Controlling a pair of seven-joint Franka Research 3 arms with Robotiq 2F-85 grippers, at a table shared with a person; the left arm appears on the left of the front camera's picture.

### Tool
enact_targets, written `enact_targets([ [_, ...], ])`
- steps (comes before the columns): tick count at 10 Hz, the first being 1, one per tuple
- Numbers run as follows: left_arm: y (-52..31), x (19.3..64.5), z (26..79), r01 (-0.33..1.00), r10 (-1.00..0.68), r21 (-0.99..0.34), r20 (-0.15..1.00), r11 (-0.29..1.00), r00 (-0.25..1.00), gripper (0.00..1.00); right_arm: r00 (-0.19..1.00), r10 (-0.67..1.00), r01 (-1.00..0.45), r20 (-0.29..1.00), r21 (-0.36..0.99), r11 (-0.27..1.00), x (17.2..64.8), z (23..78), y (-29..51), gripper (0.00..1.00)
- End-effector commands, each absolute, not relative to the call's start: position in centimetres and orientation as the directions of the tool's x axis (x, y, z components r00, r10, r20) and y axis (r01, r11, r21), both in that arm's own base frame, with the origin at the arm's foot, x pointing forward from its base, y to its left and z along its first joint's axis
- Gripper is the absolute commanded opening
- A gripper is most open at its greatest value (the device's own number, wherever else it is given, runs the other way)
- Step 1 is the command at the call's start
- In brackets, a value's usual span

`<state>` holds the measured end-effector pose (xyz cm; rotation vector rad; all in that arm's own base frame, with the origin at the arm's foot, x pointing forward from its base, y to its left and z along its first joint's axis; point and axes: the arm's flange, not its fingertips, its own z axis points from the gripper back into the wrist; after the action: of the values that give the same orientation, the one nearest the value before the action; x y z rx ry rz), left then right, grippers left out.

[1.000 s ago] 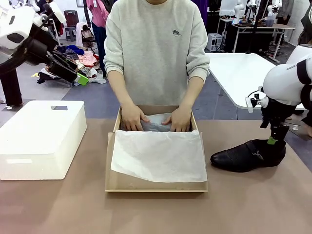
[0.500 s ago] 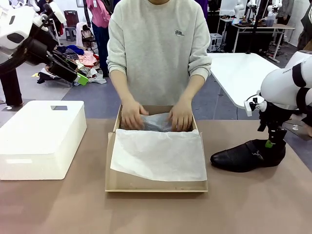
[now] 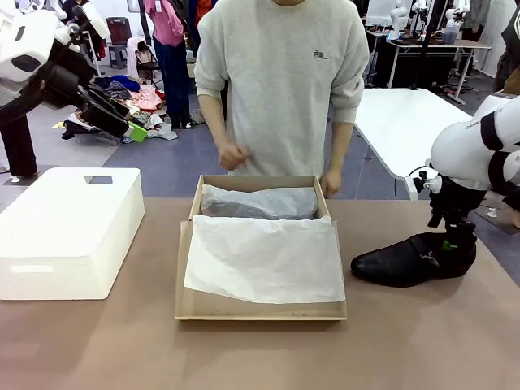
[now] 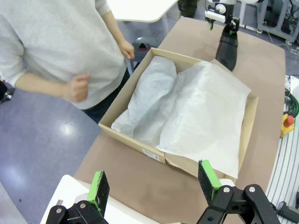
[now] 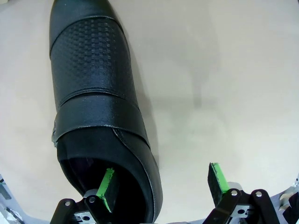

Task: Pack the shoes into the box.
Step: Place the other shoe of the Shoes into the Shoes Box.

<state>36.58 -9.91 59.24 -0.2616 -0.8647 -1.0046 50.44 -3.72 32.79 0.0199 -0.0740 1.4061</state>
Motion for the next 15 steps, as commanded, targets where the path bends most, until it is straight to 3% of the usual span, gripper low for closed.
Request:
enact_targets([
  [1, -9.8, 36.8, 59.2, 0.832, -0.630, 0.184, 0.740, 0.524, 0.233, 1.00, 0.153, 0.982, -0.988, 0.109, 0.003, 0.154, 51.3, 32.6, -4.0, 0.84],
  [6, -9.8, 36.8, 59.2, 0.832, -0.630, 0.184, 0.740, 0.524, 0.233, 1.00, 0.165, 0.979, -0.986, 0.124, 0.041, 0.161, 51.4, 32.6, -4.3, 0.02],
  [12, -9.8, 36.8, 59.2, 0.832, -0.630, 0.184, 0.740, 0.524, 0.233, 1.00, 0.178, 0.976, -0.983, 0.122, 0.054, 0.173, 51.3, 33.3, -5.3, 0.00],
  [15, -9.8, 36.8, 59.2, 0.832, -0.630, 0.184, 0.740, 0.524, 0.233, 1.00, 0.241, 0.965, -0.970, 0.100, 0.037, 0.239, 51.8, 36.0, -5.7, 0.00],
])
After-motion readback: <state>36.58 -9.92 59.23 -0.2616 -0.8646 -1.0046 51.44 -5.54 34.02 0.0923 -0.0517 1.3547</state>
